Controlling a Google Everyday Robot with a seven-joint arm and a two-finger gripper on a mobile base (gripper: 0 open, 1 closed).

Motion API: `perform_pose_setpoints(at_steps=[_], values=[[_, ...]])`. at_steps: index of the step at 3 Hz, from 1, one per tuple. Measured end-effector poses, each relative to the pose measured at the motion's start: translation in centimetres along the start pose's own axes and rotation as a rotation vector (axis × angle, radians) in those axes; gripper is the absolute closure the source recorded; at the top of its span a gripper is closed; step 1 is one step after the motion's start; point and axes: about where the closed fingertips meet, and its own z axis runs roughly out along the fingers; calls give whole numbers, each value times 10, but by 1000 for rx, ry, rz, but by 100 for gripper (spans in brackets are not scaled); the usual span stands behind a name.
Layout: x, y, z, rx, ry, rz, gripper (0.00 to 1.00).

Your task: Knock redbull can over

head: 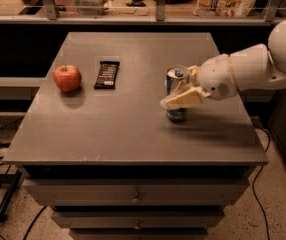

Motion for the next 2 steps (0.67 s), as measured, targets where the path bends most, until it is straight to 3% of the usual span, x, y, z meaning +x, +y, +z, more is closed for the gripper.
perform_pose_setpoints(at_steps=[1, 2], values=[[-4, -7, 7, -22, 36, -16, 76], [-14, -20, 5, -10, 180, -66, 98]])
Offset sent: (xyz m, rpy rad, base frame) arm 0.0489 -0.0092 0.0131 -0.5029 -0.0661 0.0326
